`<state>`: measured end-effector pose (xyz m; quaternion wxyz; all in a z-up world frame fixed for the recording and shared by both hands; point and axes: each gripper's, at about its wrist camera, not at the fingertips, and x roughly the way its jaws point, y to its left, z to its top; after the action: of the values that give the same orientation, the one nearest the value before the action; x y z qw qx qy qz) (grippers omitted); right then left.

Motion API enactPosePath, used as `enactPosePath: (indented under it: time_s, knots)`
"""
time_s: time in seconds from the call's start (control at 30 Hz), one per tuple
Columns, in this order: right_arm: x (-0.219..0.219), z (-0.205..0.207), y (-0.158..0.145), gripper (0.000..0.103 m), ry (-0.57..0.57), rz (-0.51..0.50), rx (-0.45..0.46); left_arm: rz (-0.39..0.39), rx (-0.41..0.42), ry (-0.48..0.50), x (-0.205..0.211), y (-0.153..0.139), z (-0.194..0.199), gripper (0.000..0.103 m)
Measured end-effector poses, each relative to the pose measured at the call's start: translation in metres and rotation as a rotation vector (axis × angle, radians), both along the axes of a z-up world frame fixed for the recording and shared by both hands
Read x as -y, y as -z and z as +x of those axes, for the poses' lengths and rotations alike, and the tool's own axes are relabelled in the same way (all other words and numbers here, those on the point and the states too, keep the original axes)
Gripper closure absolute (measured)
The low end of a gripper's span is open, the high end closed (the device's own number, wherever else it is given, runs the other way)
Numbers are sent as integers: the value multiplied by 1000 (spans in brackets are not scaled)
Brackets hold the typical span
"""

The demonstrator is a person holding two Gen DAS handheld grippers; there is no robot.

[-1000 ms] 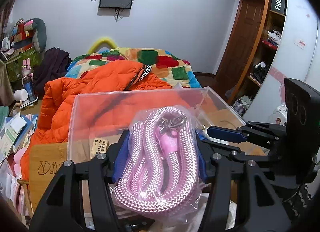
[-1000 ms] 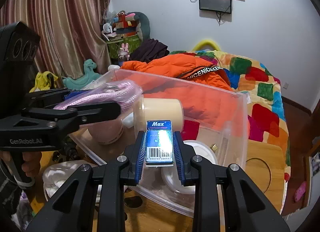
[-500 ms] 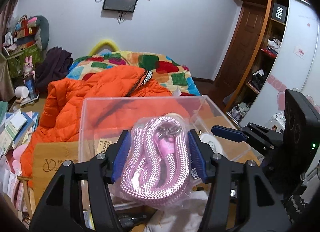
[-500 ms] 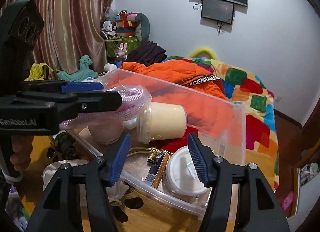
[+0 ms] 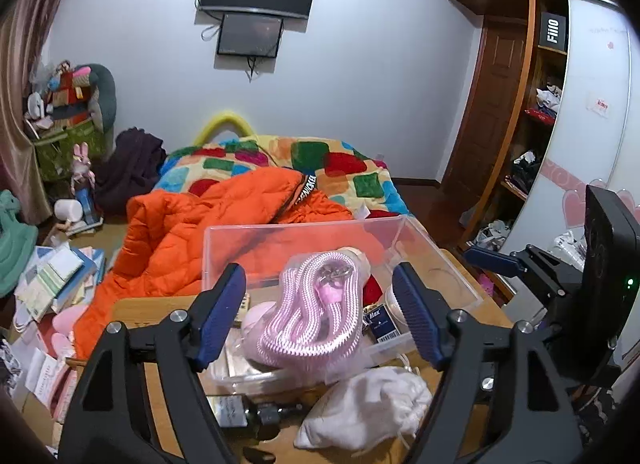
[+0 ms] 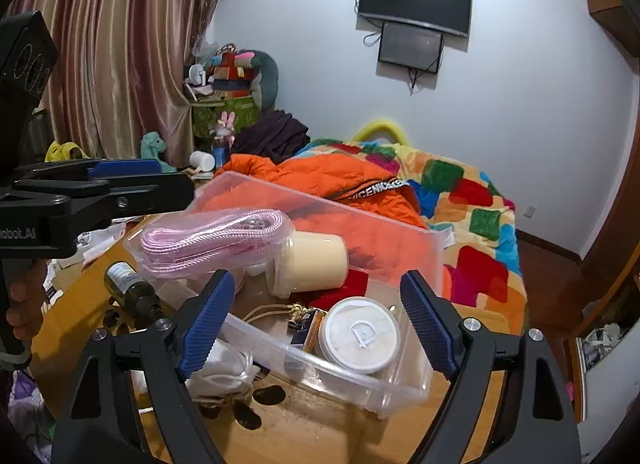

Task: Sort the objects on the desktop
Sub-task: 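Open both grippers to drop the rope bag and card pack into the box, then reach the left gripper to the green glass bottle while the right reaches the seashell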

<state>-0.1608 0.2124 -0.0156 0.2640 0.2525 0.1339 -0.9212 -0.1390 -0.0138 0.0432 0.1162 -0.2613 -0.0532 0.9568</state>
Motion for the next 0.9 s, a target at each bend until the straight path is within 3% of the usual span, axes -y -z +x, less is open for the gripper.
enactPosePath:
  time_s: [0.2,0.33,0.53,0.9]
  knots:
    - [-8,17,-4,20,24,-19,8,-27,-21,-25,1,-3,25,19]
    - [-21,36,-8,0,-14,-103,14,-33,-33,-42,4,-2,46,17]
    - [-33,68,-11,0,29,-130,-43,-53,-25,-66,5,7,74,17]
    - [-52,101,22,0,32,-182,105,-84,-5,-77,-4,27,126,17]
